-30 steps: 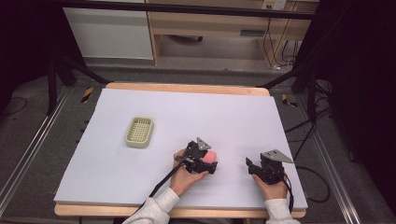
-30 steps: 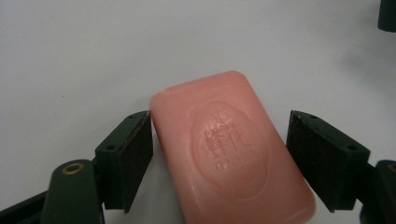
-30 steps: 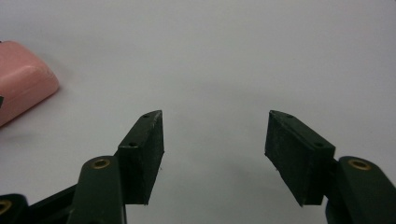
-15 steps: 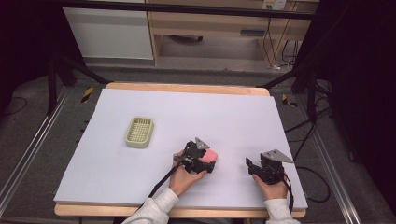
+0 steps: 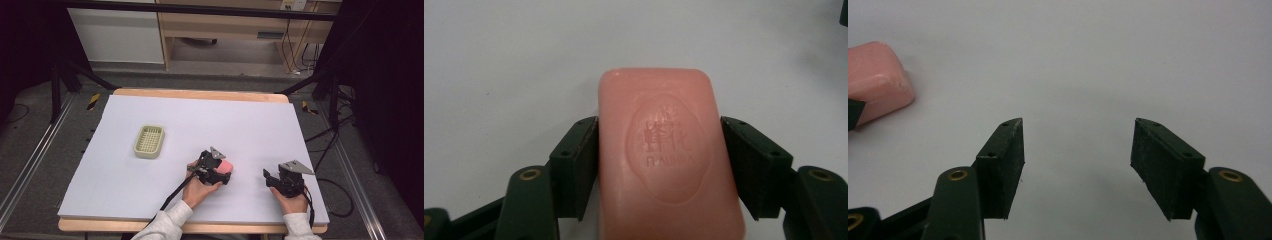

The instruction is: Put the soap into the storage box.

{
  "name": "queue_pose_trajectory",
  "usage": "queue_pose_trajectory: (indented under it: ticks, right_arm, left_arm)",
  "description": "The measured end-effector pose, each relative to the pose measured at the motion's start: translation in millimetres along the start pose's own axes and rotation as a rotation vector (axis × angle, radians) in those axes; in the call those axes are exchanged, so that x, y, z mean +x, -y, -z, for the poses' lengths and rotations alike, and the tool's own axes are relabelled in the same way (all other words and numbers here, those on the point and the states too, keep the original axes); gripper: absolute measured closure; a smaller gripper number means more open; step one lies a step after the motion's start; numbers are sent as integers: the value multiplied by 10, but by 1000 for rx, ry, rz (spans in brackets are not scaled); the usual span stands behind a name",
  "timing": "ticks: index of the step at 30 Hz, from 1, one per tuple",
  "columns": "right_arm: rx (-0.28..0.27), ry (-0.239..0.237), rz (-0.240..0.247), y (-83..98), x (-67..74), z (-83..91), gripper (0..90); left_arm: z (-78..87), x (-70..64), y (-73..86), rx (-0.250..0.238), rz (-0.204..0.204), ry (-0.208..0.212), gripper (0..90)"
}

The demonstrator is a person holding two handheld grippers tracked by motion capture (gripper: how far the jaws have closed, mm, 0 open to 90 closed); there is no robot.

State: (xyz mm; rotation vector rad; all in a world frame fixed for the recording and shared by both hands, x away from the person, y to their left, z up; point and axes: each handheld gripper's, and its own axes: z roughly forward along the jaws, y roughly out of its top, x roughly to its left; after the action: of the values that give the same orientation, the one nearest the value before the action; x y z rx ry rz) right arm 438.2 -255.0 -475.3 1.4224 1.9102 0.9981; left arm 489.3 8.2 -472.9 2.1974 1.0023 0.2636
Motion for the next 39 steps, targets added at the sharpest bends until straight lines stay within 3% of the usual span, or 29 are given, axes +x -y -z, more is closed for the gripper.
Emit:
queue_pose_trajectory:
  ticks: [17, 39]
  right_arm:
    - [0, -13, -5, -1, 4, 3, 381]
    - [-3, -5, -5, 0, -3, 8, 381]
  left_arm:
    - [30, 31, -29, 29, -2, 14, 367]
    - [407, 141, -39, 4, -26, 26, 374]
